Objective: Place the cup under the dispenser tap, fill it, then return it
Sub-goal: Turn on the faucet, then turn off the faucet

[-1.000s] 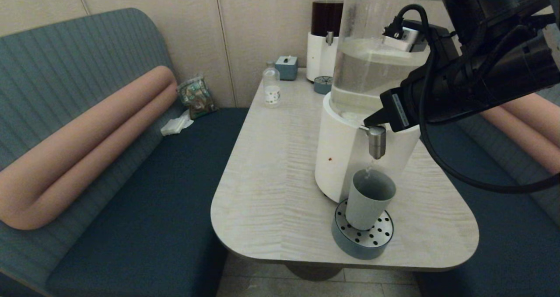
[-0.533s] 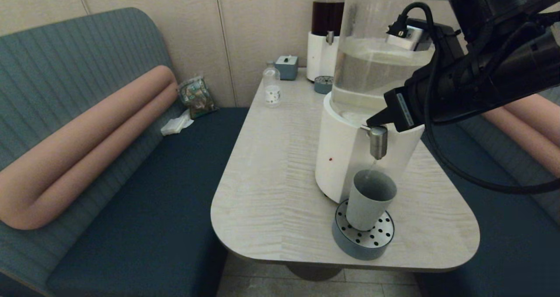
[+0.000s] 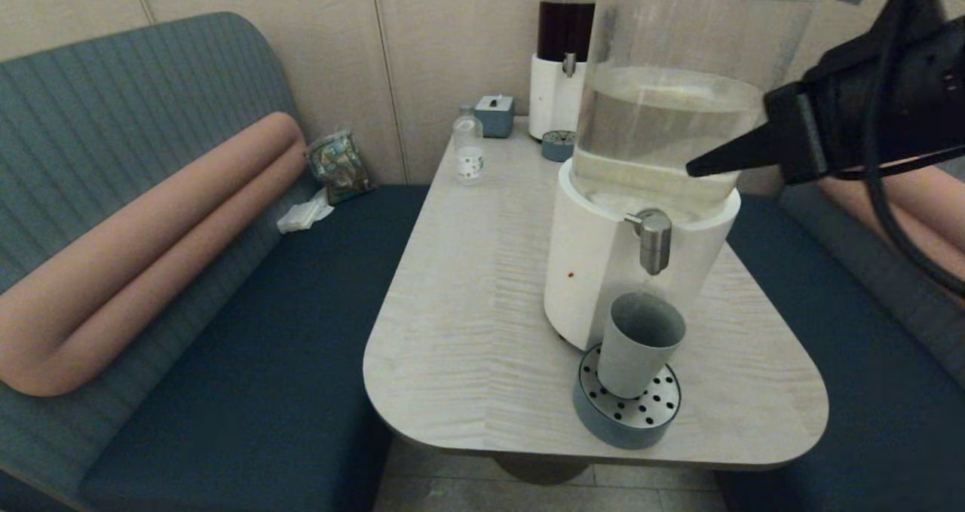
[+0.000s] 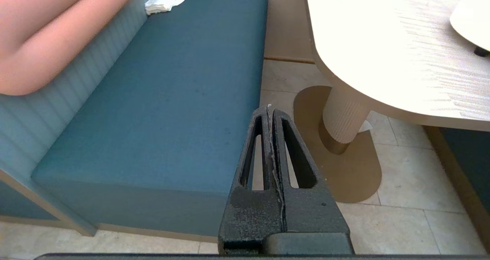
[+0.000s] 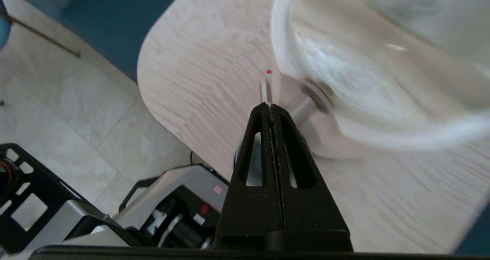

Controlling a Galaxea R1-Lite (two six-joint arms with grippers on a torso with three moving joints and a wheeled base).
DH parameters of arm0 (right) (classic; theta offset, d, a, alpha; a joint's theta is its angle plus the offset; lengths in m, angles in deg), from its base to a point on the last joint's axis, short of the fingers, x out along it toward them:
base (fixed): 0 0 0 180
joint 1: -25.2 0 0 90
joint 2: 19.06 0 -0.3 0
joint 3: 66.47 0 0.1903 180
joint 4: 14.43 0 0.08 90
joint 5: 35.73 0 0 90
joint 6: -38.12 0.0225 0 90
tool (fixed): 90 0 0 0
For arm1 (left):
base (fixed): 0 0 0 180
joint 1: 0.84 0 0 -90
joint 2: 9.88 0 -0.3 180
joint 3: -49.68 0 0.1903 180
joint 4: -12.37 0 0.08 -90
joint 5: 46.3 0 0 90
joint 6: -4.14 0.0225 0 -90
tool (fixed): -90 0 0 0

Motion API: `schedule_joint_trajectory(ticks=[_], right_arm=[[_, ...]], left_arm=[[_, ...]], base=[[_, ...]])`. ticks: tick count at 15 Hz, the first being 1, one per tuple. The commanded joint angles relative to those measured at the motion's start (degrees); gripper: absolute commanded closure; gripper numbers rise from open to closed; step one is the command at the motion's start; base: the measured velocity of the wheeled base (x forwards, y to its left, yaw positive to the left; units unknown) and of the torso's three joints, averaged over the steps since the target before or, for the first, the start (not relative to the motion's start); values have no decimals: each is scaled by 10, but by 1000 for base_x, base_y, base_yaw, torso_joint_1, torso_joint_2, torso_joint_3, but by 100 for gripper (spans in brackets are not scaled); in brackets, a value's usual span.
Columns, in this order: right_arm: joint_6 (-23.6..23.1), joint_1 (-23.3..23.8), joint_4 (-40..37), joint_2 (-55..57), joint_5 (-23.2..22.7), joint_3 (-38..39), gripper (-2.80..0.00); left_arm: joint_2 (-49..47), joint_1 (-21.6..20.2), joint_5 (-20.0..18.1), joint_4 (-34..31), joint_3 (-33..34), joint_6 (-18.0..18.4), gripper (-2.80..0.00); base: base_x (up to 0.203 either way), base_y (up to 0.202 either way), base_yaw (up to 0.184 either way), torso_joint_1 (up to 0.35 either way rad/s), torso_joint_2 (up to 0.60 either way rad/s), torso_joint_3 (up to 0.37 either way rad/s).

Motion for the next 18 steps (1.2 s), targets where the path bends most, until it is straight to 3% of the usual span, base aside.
schedule_joint_trajectory(ticks=[1,3,6,8,11,14,18], right_arm=[[0,14,-4,-76,1,17,0],[-8,57,0,-175,3,78,0],[-40,206,22,-336,-7,213,0],[-50,270,51,-427,-19,326,0],[-51,305,81,-528,-39,467,0],[-38,323,113,-582,-62,559,0],[-43,346,147,-564,-105,578,0]], left_arm=[[-1,-1,0,0,0,0,0],[-1,0,0,0,0,0,0],[-1,0,0,0,0,0,0],[-1,0,0,0,0,0,0],[0,0,0,0,0,0,0],[-1,0,0,0,0,0,0],[-1,0,0,0,0,0,0]], base=[[0,0,0,0,0,0],[0,0,0,0,0,0],[0,0,0,0,0,0],[0,0,0,0,0,0],[0,0,0,0,0,0],[0,0,0,0,0,0],[0,0,0,0,0,0]])
